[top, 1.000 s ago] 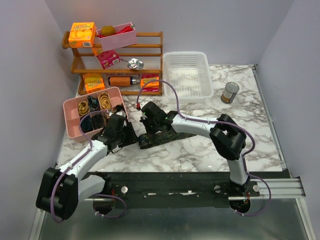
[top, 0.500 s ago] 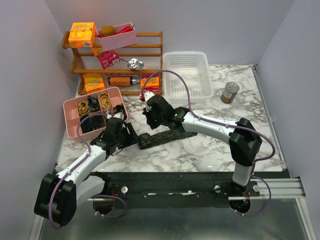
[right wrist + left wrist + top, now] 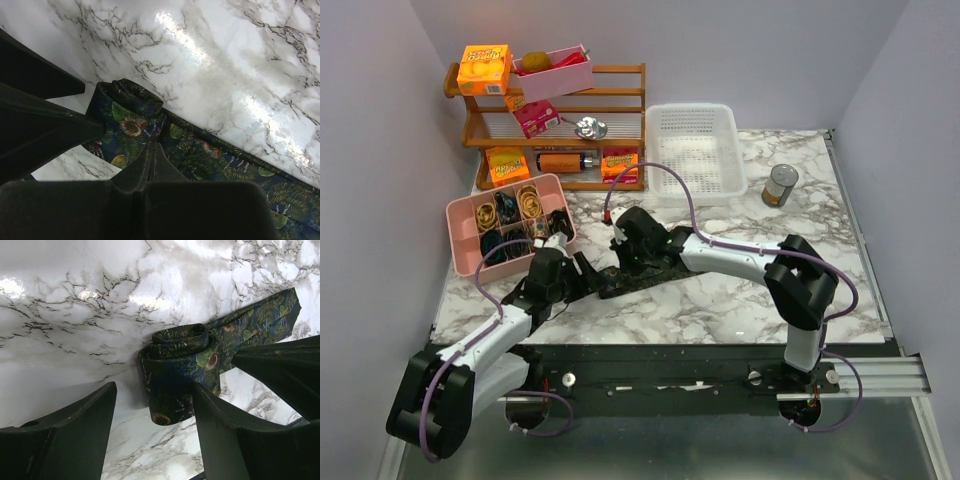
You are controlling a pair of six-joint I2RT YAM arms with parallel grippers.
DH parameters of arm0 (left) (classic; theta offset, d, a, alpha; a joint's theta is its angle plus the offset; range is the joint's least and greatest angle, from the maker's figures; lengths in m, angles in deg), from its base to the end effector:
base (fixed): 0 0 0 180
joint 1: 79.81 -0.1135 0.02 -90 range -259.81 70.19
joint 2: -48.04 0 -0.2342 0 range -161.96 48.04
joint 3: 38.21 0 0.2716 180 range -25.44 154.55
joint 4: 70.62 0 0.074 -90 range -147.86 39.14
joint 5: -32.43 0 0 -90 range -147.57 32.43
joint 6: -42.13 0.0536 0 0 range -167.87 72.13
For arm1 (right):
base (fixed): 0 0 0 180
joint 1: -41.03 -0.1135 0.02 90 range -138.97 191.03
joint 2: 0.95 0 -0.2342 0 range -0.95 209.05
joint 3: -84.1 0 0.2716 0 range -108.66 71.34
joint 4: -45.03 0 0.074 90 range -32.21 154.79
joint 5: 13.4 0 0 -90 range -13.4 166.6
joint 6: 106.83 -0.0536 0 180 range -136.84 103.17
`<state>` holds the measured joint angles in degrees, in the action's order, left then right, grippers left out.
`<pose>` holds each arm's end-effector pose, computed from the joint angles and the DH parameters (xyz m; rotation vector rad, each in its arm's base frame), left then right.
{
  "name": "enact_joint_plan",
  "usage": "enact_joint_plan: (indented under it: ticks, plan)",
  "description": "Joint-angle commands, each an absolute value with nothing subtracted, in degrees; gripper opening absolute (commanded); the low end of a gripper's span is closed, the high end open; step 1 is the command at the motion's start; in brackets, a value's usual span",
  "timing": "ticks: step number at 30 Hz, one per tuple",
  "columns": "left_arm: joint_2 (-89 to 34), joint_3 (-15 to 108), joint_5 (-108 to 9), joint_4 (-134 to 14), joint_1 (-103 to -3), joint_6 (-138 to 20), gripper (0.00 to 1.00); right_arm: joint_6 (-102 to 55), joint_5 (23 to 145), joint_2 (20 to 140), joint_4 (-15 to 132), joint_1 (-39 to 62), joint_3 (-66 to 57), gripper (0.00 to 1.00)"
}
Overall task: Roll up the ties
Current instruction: Roll the tie at the center of the board.
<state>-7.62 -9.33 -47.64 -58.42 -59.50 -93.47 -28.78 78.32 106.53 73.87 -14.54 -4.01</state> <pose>0.2115 -0.0881 0.1047 -0.4223 2.3302 -0.7867 0.2427 0.3569 0.1517 -0.9398 2.3099 0.5602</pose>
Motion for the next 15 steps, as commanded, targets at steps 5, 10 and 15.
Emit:
enact_joint_plan:
  ticks: [5, 10, 15]
  plan:
    - [-9.6, -11.5, -46.9, -65.3, -59.7, -94.2, 0.72, -28.8, 82.8, 108.0, 70.7, -14.5, -3.9, 0.01]
    - [-10.6, -11.7, -46.6, -66.4, -59.7, -94.2, 0.72, -29.2, 81.9, 110.6, 71.1, -14.5, -4.3, 0.01]
    - [-10.4, -12.3, -46.1, -68.0, -59.7, -94.2, 0.72, -29.8, 79.9, 113.5, 72.6, -14.5, -5.2, 0.01]
